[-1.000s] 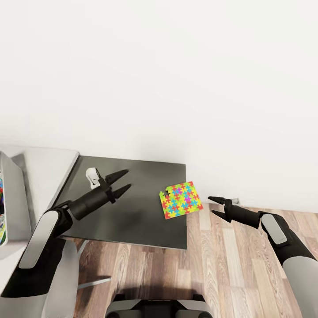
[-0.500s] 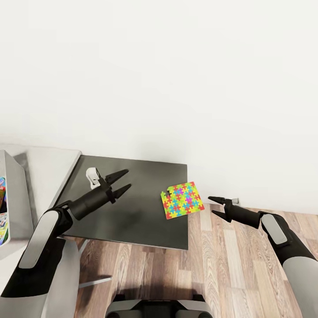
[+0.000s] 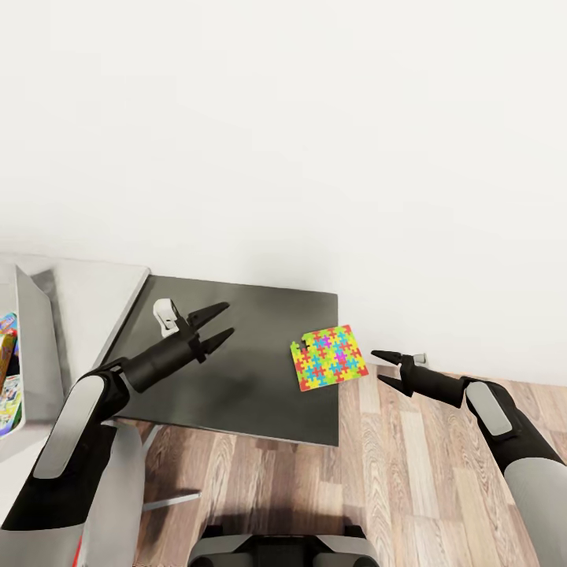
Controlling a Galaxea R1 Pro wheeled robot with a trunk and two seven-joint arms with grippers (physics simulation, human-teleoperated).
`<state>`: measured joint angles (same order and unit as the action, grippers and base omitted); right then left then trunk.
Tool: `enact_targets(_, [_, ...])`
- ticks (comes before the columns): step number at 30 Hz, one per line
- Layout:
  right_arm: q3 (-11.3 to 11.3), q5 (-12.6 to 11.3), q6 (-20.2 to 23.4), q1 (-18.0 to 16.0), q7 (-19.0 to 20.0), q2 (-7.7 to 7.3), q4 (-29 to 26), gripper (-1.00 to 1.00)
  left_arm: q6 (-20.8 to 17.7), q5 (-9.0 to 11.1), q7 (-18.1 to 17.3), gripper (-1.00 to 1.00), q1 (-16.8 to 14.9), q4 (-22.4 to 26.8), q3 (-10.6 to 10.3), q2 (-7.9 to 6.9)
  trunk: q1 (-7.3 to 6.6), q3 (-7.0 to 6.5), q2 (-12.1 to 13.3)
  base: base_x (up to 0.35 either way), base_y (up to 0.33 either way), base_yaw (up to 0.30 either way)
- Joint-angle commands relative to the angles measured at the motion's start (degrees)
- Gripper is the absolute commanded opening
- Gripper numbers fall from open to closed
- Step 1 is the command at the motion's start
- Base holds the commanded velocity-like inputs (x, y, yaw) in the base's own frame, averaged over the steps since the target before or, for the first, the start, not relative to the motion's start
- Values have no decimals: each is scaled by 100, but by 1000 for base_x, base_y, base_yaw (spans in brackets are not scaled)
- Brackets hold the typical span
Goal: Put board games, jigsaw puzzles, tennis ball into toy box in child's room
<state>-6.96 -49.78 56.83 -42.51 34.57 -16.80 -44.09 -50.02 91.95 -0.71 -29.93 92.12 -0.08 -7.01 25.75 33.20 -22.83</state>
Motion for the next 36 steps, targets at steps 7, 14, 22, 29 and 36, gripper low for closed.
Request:
enact_targets(7, [-15,32,30,-3,32,1,3,100,-17,-2,-8,100,-5,-1,-1,-2,3,-6,-9,0,0,207])
enact_targets(14, [-73,35,30,-3,26,-5,5,100,-17,-2,-8,100,-5,-1,-1,-2,3,-14,-9,0,0,143])
enact_targets(22, [-383,45,25,-3,17,-16,58,100,-17,-2,-8,100,-5,-1,-1,-2,3,-16,-9,0,0,38])
enact_targets(29, [-475,41,23,-4,16,-31,79,100,-17,-2,-8,100,-5,-1,-1,-5,3,-16,-9,0,0,11])
enact_targets(36, [-515,40,22,-4,15,-63,88,100,-17,-2,-8,100,-5,-1,-1,-3,3,-17,-9,0,0,4])
